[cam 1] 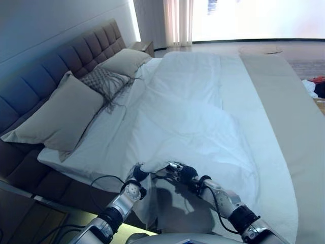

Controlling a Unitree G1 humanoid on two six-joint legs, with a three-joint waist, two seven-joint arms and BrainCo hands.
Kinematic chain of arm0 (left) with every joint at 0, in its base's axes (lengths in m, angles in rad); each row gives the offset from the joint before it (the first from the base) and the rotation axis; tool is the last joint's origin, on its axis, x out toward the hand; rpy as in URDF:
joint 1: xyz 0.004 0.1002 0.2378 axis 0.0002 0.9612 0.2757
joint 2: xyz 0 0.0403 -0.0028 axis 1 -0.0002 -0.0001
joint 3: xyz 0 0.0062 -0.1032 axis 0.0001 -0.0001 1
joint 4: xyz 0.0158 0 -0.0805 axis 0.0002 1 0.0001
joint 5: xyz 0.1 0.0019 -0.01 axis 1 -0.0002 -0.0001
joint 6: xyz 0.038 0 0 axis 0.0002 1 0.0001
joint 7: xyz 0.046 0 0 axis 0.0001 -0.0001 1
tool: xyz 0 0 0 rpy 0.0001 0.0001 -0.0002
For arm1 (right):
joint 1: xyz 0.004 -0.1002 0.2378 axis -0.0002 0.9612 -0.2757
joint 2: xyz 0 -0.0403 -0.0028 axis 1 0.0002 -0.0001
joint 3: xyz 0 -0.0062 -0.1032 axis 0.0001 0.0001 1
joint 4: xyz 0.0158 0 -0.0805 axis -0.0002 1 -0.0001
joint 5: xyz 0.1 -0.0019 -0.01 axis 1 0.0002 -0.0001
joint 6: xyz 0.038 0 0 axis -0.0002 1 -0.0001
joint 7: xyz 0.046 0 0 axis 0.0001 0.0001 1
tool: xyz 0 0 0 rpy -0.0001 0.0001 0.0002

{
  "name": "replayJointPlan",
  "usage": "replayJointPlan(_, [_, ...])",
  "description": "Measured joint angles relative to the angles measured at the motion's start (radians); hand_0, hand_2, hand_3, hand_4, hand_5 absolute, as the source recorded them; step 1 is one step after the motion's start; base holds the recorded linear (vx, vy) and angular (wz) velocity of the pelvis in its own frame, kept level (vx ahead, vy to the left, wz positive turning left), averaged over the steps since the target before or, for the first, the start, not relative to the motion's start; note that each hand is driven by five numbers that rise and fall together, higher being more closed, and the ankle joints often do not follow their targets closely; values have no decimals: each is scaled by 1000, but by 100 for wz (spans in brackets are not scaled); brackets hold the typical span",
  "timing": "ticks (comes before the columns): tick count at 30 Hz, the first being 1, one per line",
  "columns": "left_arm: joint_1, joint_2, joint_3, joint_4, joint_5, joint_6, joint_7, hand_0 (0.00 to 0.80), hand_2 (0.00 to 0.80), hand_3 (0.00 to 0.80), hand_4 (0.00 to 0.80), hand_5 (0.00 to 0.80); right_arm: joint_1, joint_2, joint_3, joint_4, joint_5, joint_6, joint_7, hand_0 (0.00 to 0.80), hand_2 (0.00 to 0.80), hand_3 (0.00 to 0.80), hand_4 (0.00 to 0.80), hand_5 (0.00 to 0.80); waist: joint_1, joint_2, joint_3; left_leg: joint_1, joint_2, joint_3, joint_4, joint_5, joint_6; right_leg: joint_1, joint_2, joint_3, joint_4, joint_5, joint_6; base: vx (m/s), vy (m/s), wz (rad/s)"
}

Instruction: Make the bed neatly

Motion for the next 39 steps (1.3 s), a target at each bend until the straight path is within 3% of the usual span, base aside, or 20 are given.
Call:
replayJointPlan(3, [8,14,6,-2,1,-11,0,800,800,800,800,800,27,-17,-22,-19,-9,4,25,0,0,0,0,0,-6,3,-1,0,0,0,-1,0,0,-1,1,0,-1,0,0,0,0,0])
replayJointPlan(12, [47,40,138,-23,12,-35,21,800,800,800,800,800,136,-31,-122,-26,-8,11,71,0,0,0,0,0,-25,20,-3,-2,-2,6,-8,0,0,-18,1,10,2,-4,-4,-8,30,-2])
replayJointPlan(19, [90,97,244,-22,22,-41,69,800,800,800,800,800,190,-93,-236,-26,-8,14,98,0,0,0,0,0,-48,46,-7,-4,-6,17,-10,0,0,-34,1,30,6,-2,1,6,54,-8])
replayJointPlan(29, [151,159,465,14,23,-90,79,800,800,800,800,800,281,-116,-402,-23,-6,-12,118,0,0,0,0,0,-57,73,-14,-21,-13,17,-12,-1,3,-69,-3,50,22,-5,-4,9,63,-4])
replayJointPlan(34, [176,229,540,56,22,-99,70,800,800,800,800,800,305,-149,-451,-8,-7,-15,117,0,0,0,0,0,-78,78,-15,-23,-15,18,-20,-1,4,-81,-3,60,28,-6,-5,6,74,-5])
replayJointPlan(39, [174,309,564,107,20,-98,35,800,800,800,800,800,312,-171,-458,-7,-6,-18,117,0,0,0,0,0,-99,82,-18,-37,-16,17,-22,6,2,-101,-2,64,29,-6,-5,1,61,-3])
